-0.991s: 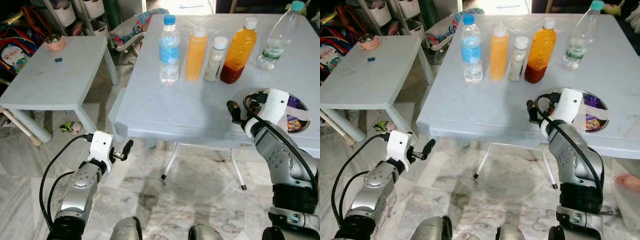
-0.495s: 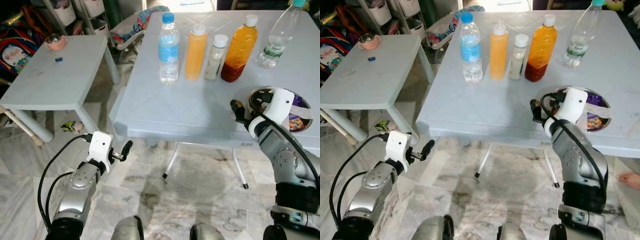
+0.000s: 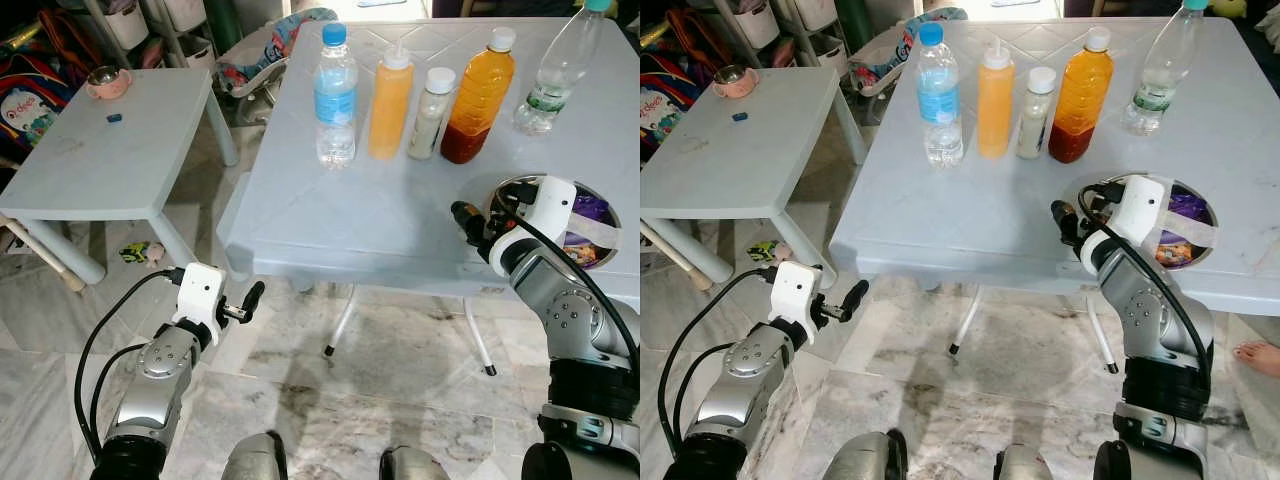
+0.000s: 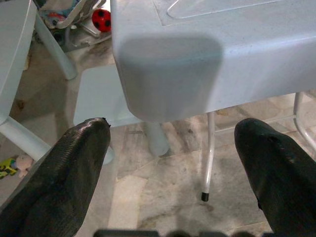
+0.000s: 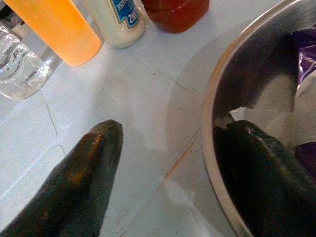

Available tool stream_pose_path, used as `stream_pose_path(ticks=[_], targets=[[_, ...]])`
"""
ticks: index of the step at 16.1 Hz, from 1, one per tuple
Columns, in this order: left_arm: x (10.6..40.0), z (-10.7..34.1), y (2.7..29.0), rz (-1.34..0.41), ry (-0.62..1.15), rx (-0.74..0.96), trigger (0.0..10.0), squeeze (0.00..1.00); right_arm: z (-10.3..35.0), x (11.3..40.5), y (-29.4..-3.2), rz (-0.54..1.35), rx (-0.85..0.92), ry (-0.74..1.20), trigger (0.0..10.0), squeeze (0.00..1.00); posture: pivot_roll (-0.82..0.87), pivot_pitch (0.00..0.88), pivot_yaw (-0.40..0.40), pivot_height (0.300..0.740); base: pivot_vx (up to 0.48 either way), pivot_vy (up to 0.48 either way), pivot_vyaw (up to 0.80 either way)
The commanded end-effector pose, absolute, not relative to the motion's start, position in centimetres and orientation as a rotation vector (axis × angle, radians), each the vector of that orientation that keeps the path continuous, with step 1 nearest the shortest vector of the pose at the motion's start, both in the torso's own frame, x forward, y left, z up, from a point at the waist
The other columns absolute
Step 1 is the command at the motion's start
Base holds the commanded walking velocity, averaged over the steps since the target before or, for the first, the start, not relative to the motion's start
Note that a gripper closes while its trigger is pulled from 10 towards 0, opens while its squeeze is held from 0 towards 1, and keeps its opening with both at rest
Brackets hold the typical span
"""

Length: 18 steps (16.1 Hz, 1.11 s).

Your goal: Restocking fridge

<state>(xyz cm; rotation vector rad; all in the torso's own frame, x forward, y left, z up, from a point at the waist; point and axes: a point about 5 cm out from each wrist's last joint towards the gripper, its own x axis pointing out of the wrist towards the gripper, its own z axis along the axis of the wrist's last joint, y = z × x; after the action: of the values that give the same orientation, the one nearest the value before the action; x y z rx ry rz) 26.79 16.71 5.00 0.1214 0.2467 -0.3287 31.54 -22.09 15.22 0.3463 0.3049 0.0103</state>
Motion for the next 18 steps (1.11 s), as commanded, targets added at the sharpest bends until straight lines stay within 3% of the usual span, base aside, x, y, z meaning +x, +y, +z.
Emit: stream_pose_path(ticks=[1,13,14,18], targets=[[26.6,5.0,17.0,-0.335,0.254,0.141,10.0,0.00,14.5,31.3,-21.3,0.040,0.353,0.347,0.0,0.00,0.04,0.112,0.117,0.740,0.000,0.000,0.00],[26.6,5.0,17.0,-0.335,0.254,0.141,10.0,0.00,14.5,31.3,-21.3,0.040,0.353,0.347,0.0,0.00,0.04,0.112,0.117,0.740,0.000,0.000,0.00],[26.6,4.8,16.6,-0.354,0.272,0.137,10.0,0.00,14.7,30.9,-19.6,0.228,0.342,0.384,0.0,0.00,0.03,0.104,0.110,0.740,0.000,0.000,0.00],[26.5,4.5,16.3,-0.370,0.287,0.135,10.0,0.00,14.7,30.3,-18.6,0.355,0.321,0.400,0.0,0.00,0.03,0.107,0.111,0.740,0.000,0.000,0.00]])
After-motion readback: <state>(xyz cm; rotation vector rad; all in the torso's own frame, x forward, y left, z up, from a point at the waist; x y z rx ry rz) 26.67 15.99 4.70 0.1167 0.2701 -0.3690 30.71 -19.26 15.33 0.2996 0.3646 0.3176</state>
